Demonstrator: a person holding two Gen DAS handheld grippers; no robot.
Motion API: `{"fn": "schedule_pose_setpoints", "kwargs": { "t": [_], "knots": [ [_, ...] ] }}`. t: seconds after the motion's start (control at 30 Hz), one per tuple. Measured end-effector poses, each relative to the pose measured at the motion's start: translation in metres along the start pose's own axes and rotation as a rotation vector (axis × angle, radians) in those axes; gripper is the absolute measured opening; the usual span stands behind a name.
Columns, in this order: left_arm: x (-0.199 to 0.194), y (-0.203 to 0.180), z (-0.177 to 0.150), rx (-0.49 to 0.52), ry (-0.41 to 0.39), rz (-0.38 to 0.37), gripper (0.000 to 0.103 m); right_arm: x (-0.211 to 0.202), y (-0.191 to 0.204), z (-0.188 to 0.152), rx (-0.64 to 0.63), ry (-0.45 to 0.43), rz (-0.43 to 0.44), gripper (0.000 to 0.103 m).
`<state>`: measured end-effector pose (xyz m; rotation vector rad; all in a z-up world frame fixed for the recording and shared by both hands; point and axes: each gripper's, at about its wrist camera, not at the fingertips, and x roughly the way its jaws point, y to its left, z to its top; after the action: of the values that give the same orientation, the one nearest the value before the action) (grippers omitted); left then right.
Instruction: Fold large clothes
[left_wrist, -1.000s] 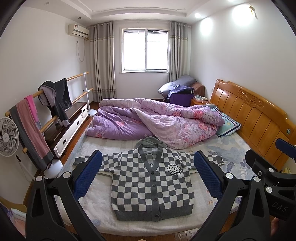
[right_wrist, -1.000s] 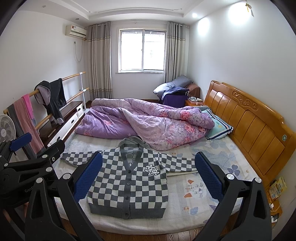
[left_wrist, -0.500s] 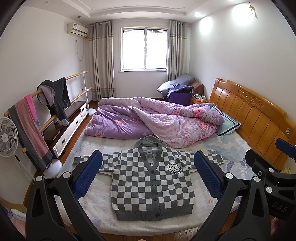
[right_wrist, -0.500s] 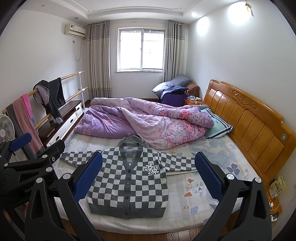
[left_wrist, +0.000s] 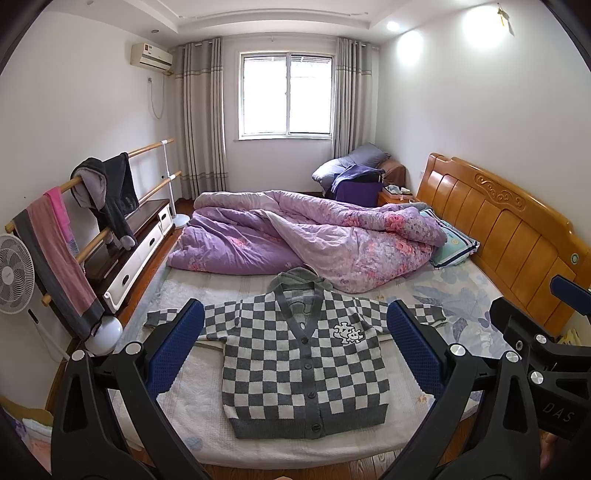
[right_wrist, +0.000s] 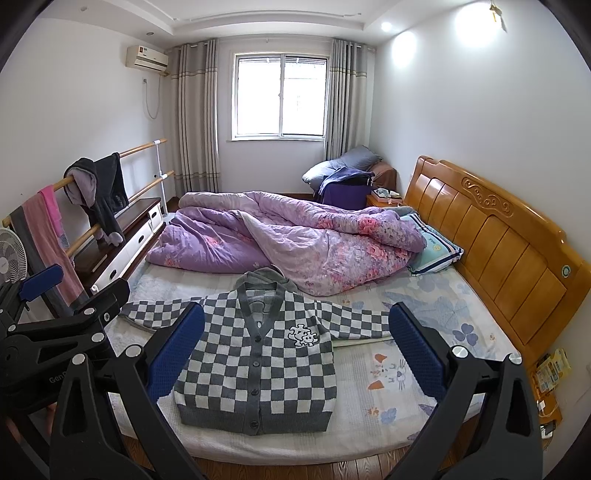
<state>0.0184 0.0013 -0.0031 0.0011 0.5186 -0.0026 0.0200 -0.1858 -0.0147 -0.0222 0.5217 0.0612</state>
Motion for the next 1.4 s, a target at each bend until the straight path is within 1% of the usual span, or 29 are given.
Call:
{"fn": "schedule_pose_setpoints", "kwargs": {
  "t": [0.27, 0.4, 0.73, 0.87, 0.9, 1.03, 1.13, 1.27, 1.4],
  "knots": [
    [0.002, 0.0, -0.002, -0.002, 0.004, -0.003, 0.099, 0.006, 0.004, -0.002, 0.001, 0.012, -0.008, 0.096],
    [0.005, 0.004, -0.009, 0.001, 0.012, -0.005, 0.099, 0.01, 0.007, -0.003, 0.001, 0.022, -0.014, 0.096],
    [0.034, 0.022, -0.021, 0.016, 0.072, -0.022, 0.099, 0.033, 0.023, 0.002, 0.016, 0.086, -0.028, 0.096],
    [0.048, 0.026, -0.019, 0.018, 0.103, -0.024, 0.099, 0.045, 0.027, 0.001, 0.024, 0.116, -0.027, 0.096],
    [0.052, 0.026, -0.014, 0.017, 0.112, -0.022, 0.099, 0.051, 0.027, 0.001, 0.025, 0.126, -0.024, 0.096],
    [0.073, 0.026, -0.012, 0.016, 0.141, -0.016, 0.099, 0.073, 0.025, 0.004, 0.017, 0.158, -0.012, 0.096],
    [0.095, 0.02, -0.01, 0.016, 0.169, 0.003, 0.099, 0.098, 0.021, 0.006, 0.017, 0.186, 0.004, 0.096],
    [0.14, 0.01, 0.0, 0.009, 0.205, 0.041, 0.099, 0.141, 0.01, 0.013, 0.001, 0.212, 0.037, 0.096],
    [0.186, -0.001, 0.015, -0.003, 0.234, 0.072, 0.099, 0.191, -0.004, 0.029, -0.028, 0.236, 0.075, 0.096]
  ]
}}
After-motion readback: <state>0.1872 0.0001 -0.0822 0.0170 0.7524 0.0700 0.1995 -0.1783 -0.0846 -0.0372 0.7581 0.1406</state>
